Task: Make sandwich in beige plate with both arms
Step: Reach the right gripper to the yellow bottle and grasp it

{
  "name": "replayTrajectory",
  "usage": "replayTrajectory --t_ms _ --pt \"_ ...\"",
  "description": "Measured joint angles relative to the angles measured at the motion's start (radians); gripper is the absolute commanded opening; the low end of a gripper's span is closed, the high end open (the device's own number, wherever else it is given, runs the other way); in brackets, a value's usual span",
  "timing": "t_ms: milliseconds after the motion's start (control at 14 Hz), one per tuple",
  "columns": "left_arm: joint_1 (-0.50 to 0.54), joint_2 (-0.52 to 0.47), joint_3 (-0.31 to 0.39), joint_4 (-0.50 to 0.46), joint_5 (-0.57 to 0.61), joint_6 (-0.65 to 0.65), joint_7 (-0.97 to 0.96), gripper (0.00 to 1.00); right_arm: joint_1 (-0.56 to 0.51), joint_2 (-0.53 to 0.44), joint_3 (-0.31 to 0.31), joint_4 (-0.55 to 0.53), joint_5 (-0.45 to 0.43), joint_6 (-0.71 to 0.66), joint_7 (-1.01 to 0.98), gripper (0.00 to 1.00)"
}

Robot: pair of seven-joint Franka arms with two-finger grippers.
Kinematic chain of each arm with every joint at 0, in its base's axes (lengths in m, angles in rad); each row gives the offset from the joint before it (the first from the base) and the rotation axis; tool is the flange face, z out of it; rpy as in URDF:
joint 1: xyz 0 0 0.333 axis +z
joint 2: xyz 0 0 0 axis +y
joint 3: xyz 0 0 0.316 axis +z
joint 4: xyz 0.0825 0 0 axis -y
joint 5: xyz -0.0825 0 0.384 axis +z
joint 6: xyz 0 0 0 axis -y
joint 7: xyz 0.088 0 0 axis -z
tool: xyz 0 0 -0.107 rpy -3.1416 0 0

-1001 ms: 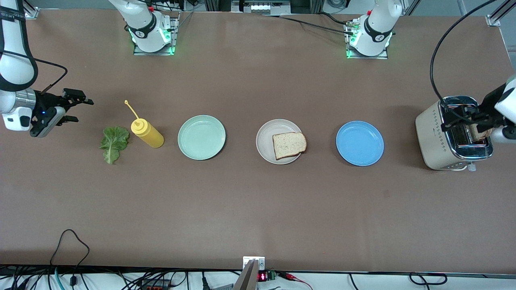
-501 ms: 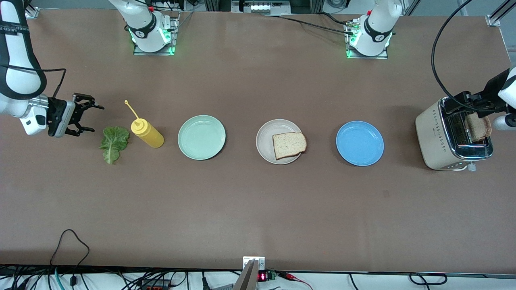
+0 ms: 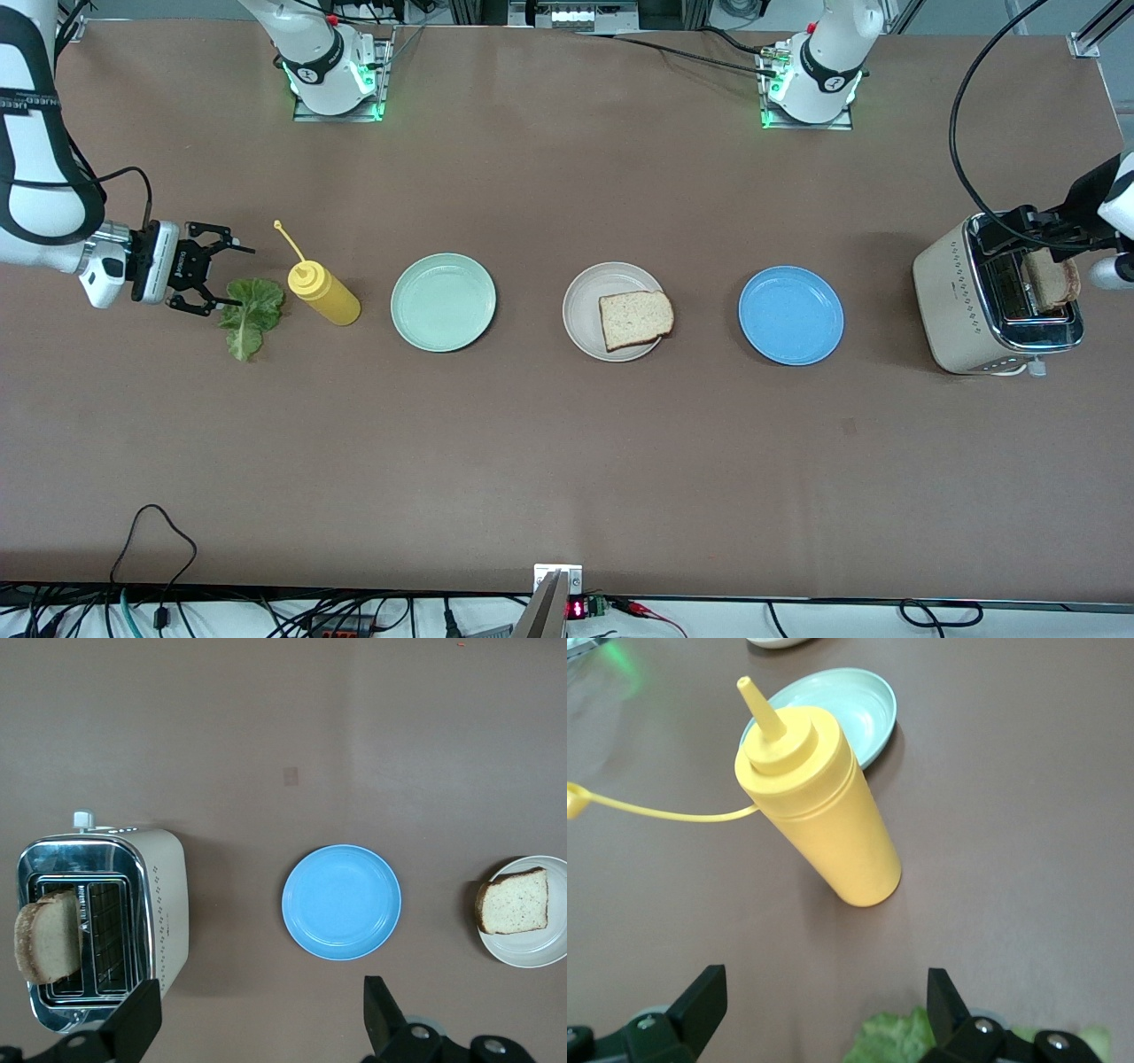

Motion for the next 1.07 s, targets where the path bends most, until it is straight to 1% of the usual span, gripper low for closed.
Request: replayTrajectory --t_ms 143,429,572,787,1073 --pt "0.004 -0.001 0.000 0.000 0.000 0.001 0.006 1.00 -0.011 0.026 0.000 -0.001 0.073 -0.006 -0.098 1.00" --pt "0.005 0.000 0.000 -0.001 0.000 0.004 0.006 1.00 -0.026 0.082 0.000 -0.003 0.274 -0.053 -0.315 1.00" --pt "0.004 0.000 -0.001 -0.001 0.000 0.004 0.010 1.00 -0.033 0.109 0.000 -0.003 0.339 -0.093 -0.400 1.00" --pt "0.003 0.000 -0.003 -0.005 0.000 0.005 0.014 1.00 -0.055 0.155 0.000 -0.003 0.400 -0.150 -0.480 1.00" --pt "0.003 0.000 -0.004 -0.015 0.000 0.005 0.014 1.00 -0.065 0.194 0.001 -0.002 0.419 -0.167 -0.525 1.00"
